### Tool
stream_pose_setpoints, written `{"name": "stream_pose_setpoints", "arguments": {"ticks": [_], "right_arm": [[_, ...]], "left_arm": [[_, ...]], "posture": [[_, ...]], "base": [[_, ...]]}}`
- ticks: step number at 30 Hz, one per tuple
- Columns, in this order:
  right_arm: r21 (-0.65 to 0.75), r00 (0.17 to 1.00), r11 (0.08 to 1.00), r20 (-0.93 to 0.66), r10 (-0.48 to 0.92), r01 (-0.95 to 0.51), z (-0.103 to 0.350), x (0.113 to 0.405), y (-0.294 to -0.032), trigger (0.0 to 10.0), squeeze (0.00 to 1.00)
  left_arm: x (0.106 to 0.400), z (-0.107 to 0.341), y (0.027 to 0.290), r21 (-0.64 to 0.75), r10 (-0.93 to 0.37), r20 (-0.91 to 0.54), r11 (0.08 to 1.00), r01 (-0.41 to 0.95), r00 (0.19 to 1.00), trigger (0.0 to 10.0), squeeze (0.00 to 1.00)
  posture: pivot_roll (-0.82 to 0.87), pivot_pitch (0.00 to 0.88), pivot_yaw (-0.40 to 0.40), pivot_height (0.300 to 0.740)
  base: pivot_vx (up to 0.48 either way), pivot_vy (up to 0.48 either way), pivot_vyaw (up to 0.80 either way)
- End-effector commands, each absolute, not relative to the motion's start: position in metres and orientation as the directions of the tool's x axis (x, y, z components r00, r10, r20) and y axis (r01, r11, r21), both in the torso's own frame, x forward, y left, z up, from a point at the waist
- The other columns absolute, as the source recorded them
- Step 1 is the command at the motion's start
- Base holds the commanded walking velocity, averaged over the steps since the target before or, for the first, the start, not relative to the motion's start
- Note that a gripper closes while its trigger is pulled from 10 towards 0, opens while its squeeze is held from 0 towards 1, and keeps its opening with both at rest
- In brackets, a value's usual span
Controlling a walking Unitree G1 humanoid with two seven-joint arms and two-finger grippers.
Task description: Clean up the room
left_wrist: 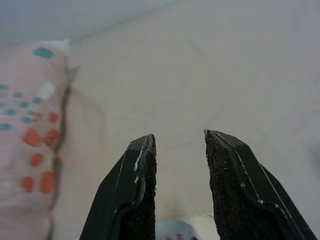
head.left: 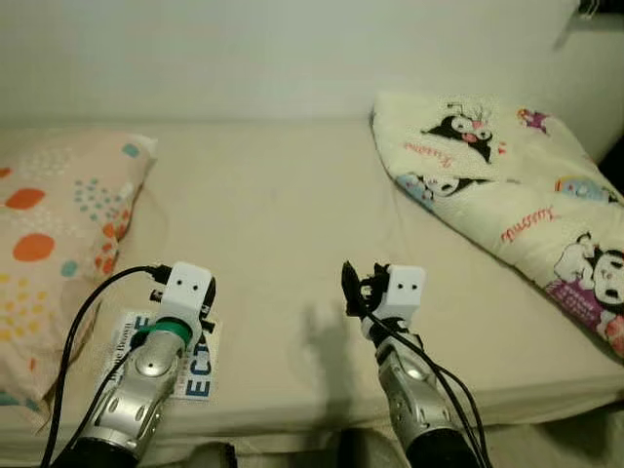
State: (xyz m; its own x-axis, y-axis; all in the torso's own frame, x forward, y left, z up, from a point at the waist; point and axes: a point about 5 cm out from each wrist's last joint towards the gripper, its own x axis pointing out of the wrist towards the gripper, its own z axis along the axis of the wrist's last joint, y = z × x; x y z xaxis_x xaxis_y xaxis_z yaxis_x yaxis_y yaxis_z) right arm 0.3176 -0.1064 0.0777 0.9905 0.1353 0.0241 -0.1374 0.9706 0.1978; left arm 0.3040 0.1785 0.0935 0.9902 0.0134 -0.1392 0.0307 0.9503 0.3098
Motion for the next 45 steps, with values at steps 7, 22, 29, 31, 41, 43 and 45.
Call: {"name": "stream_pose_setpoints", "arguments": {"ticks": [7,22,29,31,41,43,45], "right_arm": [[0.187,0.989,0.971,0.008,0.149,-0.148,0.075,0.319,-0.105,10.0,0.00],[0.170,0.983,0.970,-0.030,0.182,-0.174,0.068,0.318,-0.097,10.0,0.00],[0.155,0.969,0.959,-0.031,0.246,-0.239,0.068,0.317,-0.092,10.0,0.00],[0.135,0.964,0.956,-0.023,0.266,-0.261,0.071,0.320,-0.094,10.0,0.00],[0.142,0.963,0.956,-0.041,0.266,-0.258,0.070,0.322,-0.093,10.0,0.00],[0.142,0.962,0.955,-0.043,0.269,-0.261,0.069,0.321,-0.092,10.0,0.00],[0.142,0.961,0.954,-0.044,0.273,-0.265,0.068,0.320,-0.092,10.0,0.00]], "left_arm": [[0.304,0.090,0.188,0.278,0.084,-0.157,0.960,-0.038,0.984,10.0,0.00],[0.292,0.074,0.192,0.301,0.168,-0.172,0.947,-0.111,0.971,10.0,0.00],[0.295,0.072,0.181,0.290,0.181,-0.159,0.948,-0.129,0.971,10.0,0.00],[0.296,0.073,0.176,0.293,0.171,-0.145,0.948,-0.123,0.975,10.0,0.00],[0.291,0.068,0.179,0.301,0.207,-0.149,0.941,-0.156,0.967,10.0,0.00],[0.291,0.068,0.180,0.302,0.210,-0.149,0.940,-0.158,0.966,10.0,0.00],[0.291,0.068,0.180,0.303,0.214,-0.148,0.939,-0.161,0.966,10.0,0.00]], "posture": [[0.10,0.000,-0.017,0.735],[0.10,0.000,-0.046,0.740],[0.11,0.000,-0.080,0.740],[0.11,0.000,-0.089,0.740],[0.13,0.000,-0.102,0.740],[0.13,0.000,-0.101,0.740],[0.13,0.000,-0.101,0.740]], "base": [[0.000,0.000,0.00],[0.000,0.000,0.00],[0.000,0.000,0.00],[0.000,-0.144,0.00],[0.000,-0.439,0.00],[0.000,-0.467,0.00],[0.000,-0.458,0.00]]}}
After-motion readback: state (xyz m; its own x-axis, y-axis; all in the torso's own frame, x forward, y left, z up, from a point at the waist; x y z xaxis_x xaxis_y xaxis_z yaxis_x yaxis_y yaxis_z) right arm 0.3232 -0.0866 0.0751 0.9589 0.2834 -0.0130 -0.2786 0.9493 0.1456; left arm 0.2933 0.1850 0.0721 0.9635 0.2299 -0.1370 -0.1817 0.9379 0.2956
